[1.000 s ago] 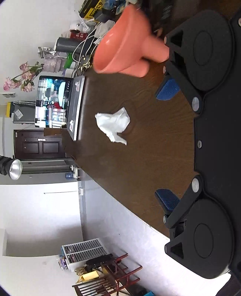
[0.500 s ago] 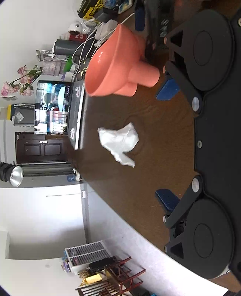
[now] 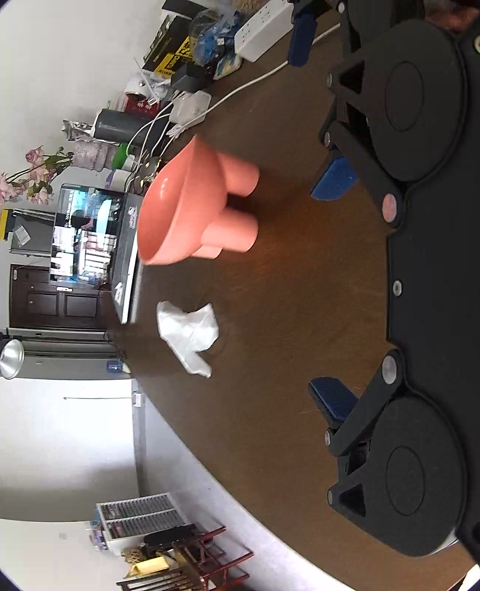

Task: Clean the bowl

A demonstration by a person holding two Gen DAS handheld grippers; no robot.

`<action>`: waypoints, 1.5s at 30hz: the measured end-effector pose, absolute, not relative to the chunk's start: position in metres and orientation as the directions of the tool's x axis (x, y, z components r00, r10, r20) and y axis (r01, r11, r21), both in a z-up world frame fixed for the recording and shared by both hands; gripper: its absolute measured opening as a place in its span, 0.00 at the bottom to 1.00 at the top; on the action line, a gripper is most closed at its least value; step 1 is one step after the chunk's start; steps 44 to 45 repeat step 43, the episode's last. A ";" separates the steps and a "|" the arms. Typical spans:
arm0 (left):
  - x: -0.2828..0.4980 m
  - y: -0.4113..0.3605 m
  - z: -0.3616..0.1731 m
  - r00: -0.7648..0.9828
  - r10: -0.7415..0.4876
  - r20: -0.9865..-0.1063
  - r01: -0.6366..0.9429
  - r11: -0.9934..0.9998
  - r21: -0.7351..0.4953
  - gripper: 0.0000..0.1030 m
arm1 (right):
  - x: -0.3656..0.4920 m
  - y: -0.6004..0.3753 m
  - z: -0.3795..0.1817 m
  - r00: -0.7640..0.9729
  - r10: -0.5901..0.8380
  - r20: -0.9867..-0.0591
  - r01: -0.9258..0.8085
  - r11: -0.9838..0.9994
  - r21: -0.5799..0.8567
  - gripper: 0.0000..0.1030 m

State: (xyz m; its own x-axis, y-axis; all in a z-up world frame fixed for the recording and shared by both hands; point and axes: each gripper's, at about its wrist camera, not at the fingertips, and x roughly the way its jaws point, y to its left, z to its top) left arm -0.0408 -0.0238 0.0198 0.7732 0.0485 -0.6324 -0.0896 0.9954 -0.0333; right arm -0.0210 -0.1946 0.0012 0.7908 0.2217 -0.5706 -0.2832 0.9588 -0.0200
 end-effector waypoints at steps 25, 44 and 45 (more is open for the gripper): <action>-0.058 -0.024 0.008 0.759 0.070 -0.647 -0.101 0.995 -0.010 1.00 | -0.038 -0.209 0.003 0.797 0.187 -0.575 -0.249 0.968 -0.030 0.97; -0.058 -0.025 0.007 0.763 0.092 -0.640 -0.086 0.995 0.041 1.00 | -0.037 -0.211 0.002 0.793 0.198 -0.577 -0.254 0.967 -0.016 0.97; -0.058 -0.025 0.007 0.763 0.092 -0.640 -0.086 0.995 0.041 1.00 | -0.037 -0.211 0.002 0.793 0.198 -0.577 -0.254 0.967 -0.016 0.97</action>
